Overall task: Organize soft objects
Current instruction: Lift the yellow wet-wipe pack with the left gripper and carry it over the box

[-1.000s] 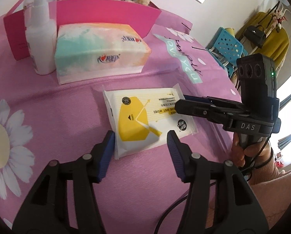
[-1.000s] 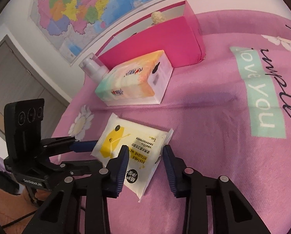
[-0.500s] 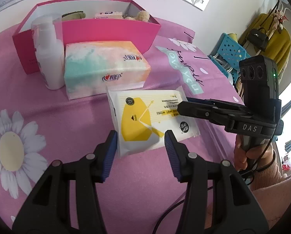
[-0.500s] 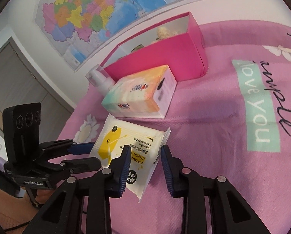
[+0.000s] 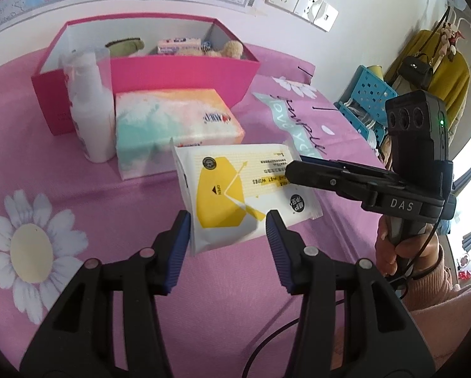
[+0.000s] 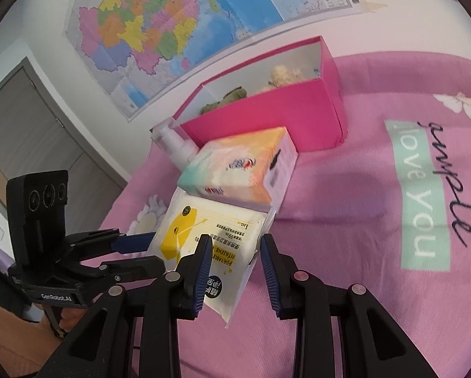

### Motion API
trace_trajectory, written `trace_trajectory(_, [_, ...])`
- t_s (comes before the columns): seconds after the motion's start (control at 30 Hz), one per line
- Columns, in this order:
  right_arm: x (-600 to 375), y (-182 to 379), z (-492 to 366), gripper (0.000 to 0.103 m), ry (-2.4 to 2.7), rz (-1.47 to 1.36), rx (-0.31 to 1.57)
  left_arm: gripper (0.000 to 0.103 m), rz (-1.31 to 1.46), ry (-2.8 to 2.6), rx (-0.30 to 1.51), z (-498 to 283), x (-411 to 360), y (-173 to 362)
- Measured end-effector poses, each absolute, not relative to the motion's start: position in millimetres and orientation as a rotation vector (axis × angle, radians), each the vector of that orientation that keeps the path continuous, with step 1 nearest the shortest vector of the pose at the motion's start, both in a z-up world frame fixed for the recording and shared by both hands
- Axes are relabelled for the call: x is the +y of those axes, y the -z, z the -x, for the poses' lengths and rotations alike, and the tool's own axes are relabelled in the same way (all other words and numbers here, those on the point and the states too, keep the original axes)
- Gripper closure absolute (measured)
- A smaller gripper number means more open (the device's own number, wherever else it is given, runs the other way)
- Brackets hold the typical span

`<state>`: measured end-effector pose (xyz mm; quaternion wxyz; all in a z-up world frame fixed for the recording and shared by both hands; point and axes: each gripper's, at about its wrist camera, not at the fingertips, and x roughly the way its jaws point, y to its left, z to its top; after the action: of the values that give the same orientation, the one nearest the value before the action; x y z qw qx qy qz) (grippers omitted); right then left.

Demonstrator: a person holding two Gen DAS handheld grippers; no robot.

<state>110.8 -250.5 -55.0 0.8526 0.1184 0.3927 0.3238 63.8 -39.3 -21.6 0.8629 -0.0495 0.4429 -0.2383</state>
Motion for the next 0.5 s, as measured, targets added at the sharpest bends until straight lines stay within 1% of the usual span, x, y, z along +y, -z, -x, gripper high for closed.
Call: trace_trajectory(0.5, [-245.6,31.0,-124.3,0.071,-0.696,-0.230,0.770,0.052,0.098,0.489,0.877,-72.6,-36.9,0.8])
